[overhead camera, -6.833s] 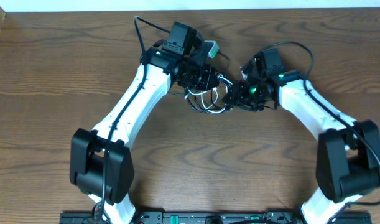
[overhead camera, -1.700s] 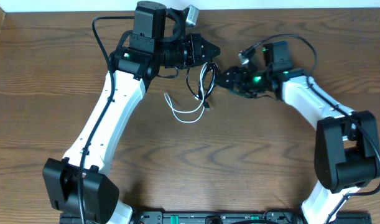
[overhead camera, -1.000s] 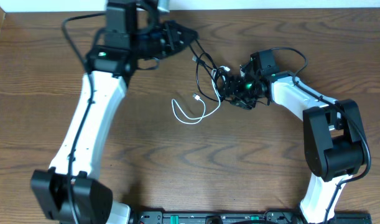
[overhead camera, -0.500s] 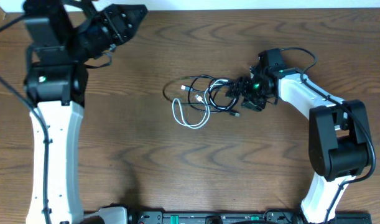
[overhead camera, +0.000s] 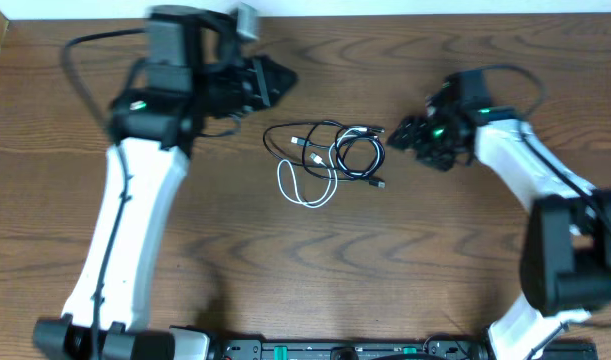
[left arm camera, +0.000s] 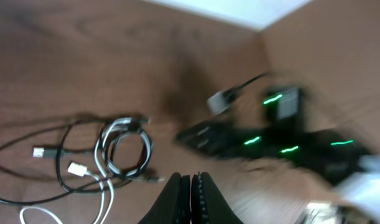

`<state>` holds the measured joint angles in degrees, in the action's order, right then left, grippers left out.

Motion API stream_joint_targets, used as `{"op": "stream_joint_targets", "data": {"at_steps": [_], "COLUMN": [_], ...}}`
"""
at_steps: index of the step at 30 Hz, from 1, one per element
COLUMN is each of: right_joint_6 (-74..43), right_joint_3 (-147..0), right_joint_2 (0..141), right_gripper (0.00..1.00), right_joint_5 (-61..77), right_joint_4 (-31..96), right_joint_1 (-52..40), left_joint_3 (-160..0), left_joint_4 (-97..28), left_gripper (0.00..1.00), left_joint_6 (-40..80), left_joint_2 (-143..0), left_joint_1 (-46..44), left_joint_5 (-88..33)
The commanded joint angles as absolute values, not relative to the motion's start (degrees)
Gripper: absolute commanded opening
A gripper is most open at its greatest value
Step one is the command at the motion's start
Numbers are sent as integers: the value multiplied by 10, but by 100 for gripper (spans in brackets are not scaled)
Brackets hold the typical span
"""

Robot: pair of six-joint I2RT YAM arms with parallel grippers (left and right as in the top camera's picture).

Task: Untangle cables

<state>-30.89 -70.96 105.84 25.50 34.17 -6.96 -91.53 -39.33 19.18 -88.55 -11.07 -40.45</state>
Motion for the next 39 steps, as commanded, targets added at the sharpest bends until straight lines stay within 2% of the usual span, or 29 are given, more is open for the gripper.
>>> {"op": "stream_joint_targets", "data": {"at_steps": [1, 3, 6, 18, 22, 29, 35, 39], "right_joint_6": [-295, -283, -266, -220, -211, -209, -209, -209], "right_joint_3": [-709, -709, -709, -708, -708, -708, -708, -708], "right_joint_2": [999, 991, 989, 990, 990, 990, 990, 990], "right_gripper": [75, 75, 75, 77, 77, 77, 77, 77], "right_joint_5": [245, 246, 245, 226, 226, 226, 225, 220], "right_joint_4": [360, 373, 398, 426, 429, 428, 427, 427], "right_joint_1": [-24, -6, 13, 25, 26, 26, 26, 26], "left_joint_3": [-921, -921, -921, -921, -921, -921, -921, -921], "left_joint_4": [-406, -414, -428, -489, -481, -409, -353, -346], "left_gripper": [13, 24, 33, 57, 57, 56, 54, 45], "left_joint_6": [124, 115, 82, -141, -140, 32, 50, 50], "left_joint_2": [-929, -950, -985, -1110, -1150, -1208, -1234, -1243], "left_joint_1": [-166, -187, -217, -274, -267, -249, -250, -251], "left_joint_5": [-337, -327, -323, -323, -305, -199, -125, -128]}}
